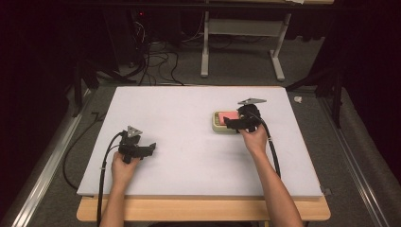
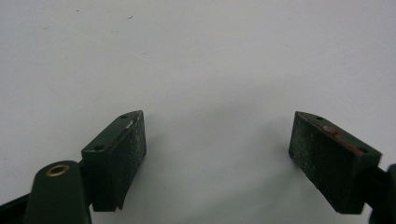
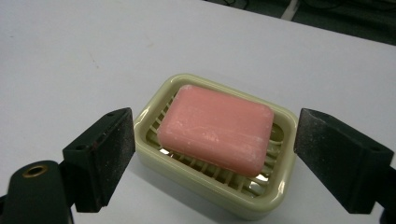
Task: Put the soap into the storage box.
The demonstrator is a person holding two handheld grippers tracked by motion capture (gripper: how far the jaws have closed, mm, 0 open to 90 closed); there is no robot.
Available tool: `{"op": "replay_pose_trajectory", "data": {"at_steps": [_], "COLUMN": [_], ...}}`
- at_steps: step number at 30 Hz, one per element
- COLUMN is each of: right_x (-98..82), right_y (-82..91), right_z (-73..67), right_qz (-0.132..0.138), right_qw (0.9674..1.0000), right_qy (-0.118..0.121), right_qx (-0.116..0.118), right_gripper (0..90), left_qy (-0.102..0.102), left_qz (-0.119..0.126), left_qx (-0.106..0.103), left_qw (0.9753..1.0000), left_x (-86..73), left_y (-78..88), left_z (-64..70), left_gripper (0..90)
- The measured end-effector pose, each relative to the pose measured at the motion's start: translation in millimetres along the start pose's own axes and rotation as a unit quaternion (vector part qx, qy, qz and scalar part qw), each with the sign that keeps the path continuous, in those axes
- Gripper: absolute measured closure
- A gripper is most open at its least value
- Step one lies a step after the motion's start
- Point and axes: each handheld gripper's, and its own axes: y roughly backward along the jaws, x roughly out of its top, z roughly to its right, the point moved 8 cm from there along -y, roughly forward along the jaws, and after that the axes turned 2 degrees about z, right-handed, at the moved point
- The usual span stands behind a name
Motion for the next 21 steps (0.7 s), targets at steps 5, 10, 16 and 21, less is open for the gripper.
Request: {"op": "replay_pose_trajectory", "data": {"at_steps": [5,10,16,21], "right_x": [4.0,3.7,4.7,6.5], "right_y": [9.7,15.0,19.9,25.6], "right_z": [2.6,3.7,2.0,0.1], "right_qz": [0.012,0.013,0.017,0.023], "right_qw": [0.9999,0.9999,0.9998,0.9997], "right_qy": [-0.002,0.002,0.004,0.008], "right_qx": [0.001,0.0,0.005,0.009], "right_gripper": [13.8,13.9,13.8,13.8], "left_qy": [0.0,0.0,0.001,0.0], "left_qz": [0.0,0.0,0.0,0.0], "left_qx": [0.0,0.0,0.0,0.0], "left_qw": [1.0,1.0,1.0,1.0], "left_x": [0.0,0.0,0.0,0.0], "left_y": [0.0,0.0,0.0,0.0], "left_z": [0.0,0.0,0.2,0.2], "left_gripper": [19.3,19.2,19.3,19.3]}}
